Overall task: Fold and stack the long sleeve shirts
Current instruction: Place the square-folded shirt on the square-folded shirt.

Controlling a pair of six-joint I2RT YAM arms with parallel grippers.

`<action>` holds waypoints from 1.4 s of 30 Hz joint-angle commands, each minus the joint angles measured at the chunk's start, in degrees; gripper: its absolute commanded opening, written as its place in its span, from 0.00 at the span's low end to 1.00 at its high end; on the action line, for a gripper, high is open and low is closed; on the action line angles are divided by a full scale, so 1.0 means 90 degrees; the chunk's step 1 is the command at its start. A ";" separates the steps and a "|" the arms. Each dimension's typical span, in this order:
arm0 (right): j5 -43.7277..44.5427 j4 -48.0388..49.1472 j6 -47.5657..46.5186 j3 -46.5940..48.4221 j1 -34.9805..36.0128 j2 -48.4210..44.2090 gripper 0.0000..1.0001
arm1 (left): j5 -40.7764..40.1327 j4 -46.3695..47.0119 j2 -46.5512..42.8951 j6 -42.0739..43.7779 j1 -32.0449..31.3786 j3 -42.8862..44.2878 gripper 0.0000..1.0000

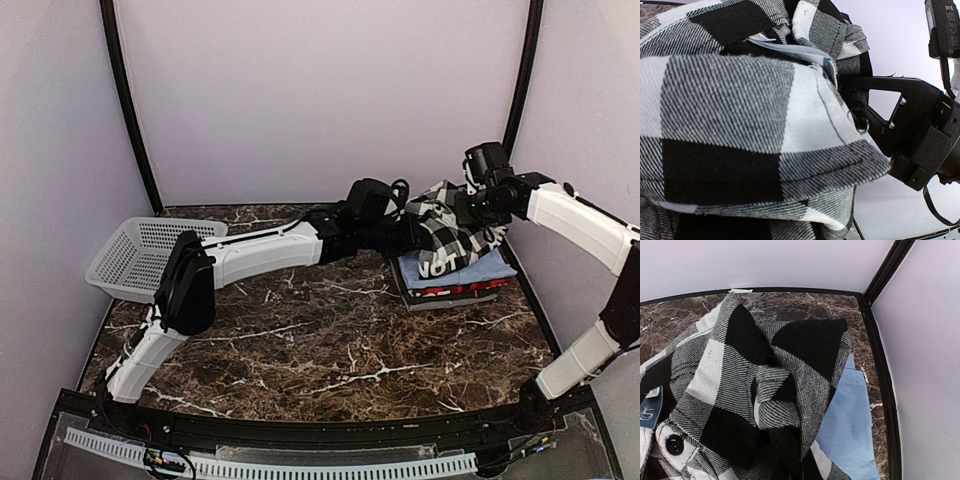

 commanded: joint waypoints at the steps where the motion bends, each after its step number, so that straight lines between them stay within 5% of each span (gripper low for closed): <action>1: -0.0049 0.0363 -0.0140 -0.0278 -0.0260 -0.0331 0.00 | 0.0175 0.0816 0.0267 -0.0322 -0.0126 0.0728 0.00; 27: -0.0343 0.0818 -0.0125 -0.0940 -0.1439 0.0197 0.00 | -0.0472 -0.0246 0.0472 -0.1026 0.0142 0.0492 0.00; 36: -0.0423 0.0590 0.0084 -0.0677 -0.1825 0.0427 0.48 | -0.0301 -0.0290 0.0745 -0.1134 0.0319 0.0420 0.00; 42: -0.0549 0.0315 0.0181 -0.0417 -0.1714 -0.0061 0.52 | -0.0210 -0.0423 0.0646 -0.1049 0.0341 0.0379 0.08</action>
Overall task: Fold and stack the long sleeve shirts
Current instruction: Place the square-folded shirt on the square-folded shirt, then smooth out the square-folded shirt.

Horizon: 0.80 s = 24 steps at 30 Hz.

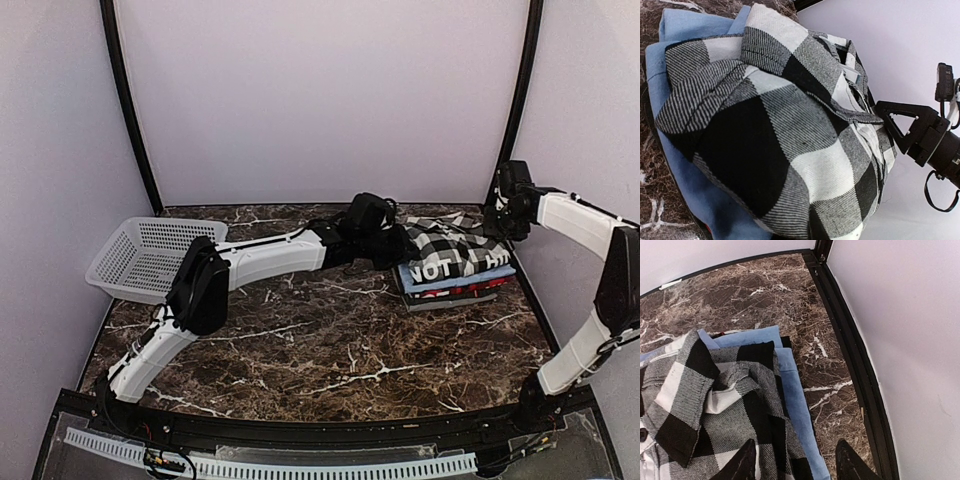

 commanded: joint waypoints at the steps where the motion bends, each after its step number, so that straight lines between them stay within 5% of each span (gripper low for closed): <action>1: -0.0052 -0.0094 0.0142 0.0297 0.0187 -0.0606 0.53 | 0.0008 -0.0150 -0.0198 0.0069 0.0066 -0.0113 0.09; 5: -0.0350 0.0031 0.0270 0.0090 0.0518 -0.1119 0.54 | -0.0032 -0.0109 -0.0352 0.0162 0.0066 -0.0166 0.13; 12: -0.1101 0.0635 0.0874 -0.1073 0.0399 -0.1418 0.37 | -0.0108 -0.0133 -0.0541 0.0274 0.0065 -0.0236 0.14; 24: -0.1574 0.1062 0.1073 -0.2146 -0.0457 -0.1540 0.37 | -0.0296 -0.0253 -0.0976 0.0448 0.0169 -0.0776 0.15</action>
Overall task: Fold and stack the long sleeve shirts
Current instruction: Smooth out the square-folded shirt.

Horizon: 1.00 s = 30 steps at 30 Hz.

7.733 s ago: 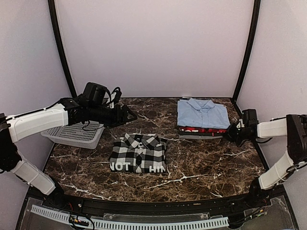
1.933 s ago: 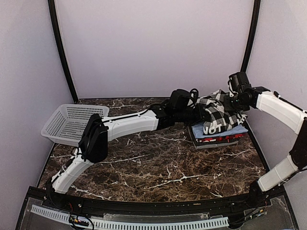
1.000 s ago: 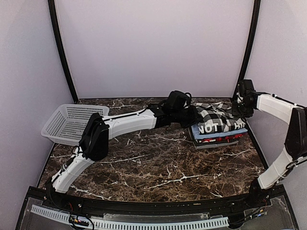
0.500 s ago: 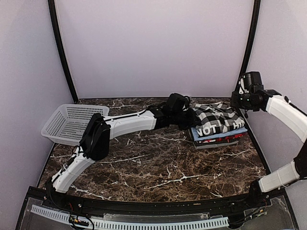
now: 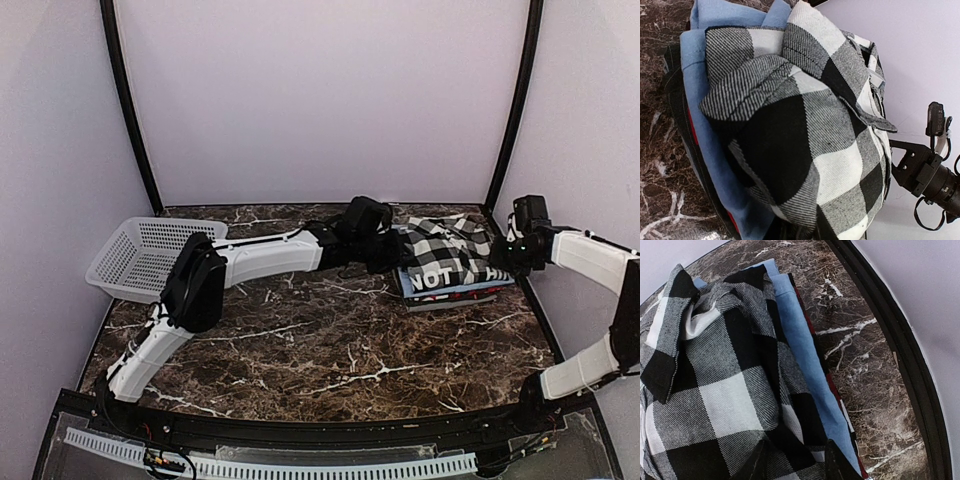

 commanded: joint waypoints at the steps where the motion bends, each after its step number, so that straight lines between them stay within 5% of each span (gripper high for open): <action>1: -0.0146 0.0228 0.0070 0.0041 -0.0025 -0.0299 0.37 | -0.0211 -0.0139 -0.0779 0.0227 0.0137 -0.0259 0.16; 17: 0.0460 0.0101 0.0045 0.0867 0.1913 -0.0085 0.43 | -0.0282 -0.0424 -0.1738 0.1016 0.0216 -0.0887 0.33; 24: 0.0842 0.0046 0.0154 0.0946 0.2011 0.0654 0.47 | -0.0148 -0.0462 -0.2381 0.1162 0.0312 -0.1682 0.34; 30: 0.0704 -0.0397 0.0164 0.1123 0.2288 0.0274 0.50 | -0.0171 -0.0537 -0.3043 0.1396 0.0412 -0.2364 0.35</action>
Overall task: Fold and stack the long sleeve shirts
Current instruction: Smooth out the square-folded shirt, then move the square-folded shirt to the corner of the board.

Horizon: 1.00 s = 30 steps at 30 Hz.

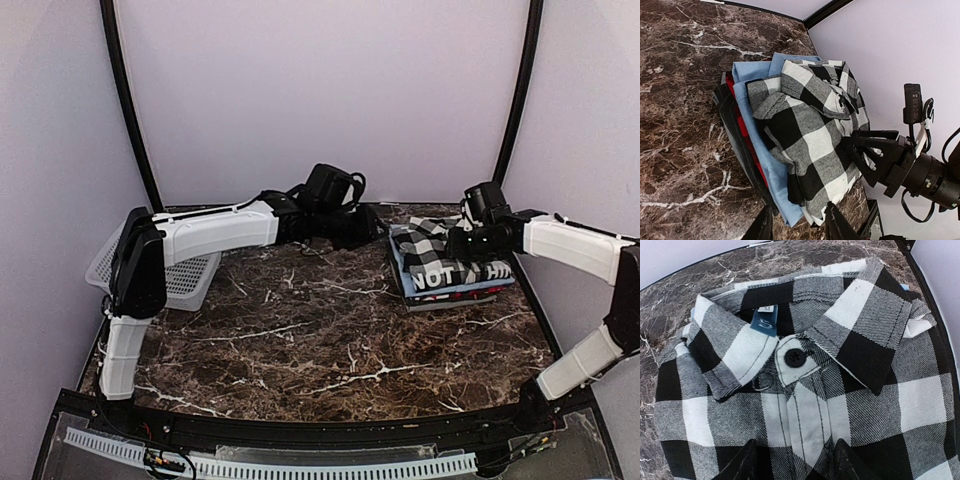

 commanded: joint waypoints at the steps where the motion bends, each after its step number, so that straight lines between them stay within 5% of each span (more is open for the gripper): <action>1: 0.0090 -0.0374 0.0184 0.0132 0.0368 -0.0544 0.51 | 0.0005 -0.0116 -0.0952 0.0352 0.0123 -0.0554 0.36; 9: 0.0315 -0.0873 0.1572 -0.1032 0.1901 -0.1741 0.59 | -0.0196 -0.0127 -0.2001 0.0783 0.0197 -0.1713 0.38; 16: 0.0417 -0.0516 0.2845 -0.1815 0.3253 -0.1488 0.63 | -0.0295 -0.0197 -0.2609 0.0934 0.0274 -0.2461 0.38; 30: 0.1373 0.0563 0.3979 -0.1563 0.3382 0.0569 0.73 | -0.0335 -0.0259 -0.3176 0.0983 0.0445 -0.3116 0.38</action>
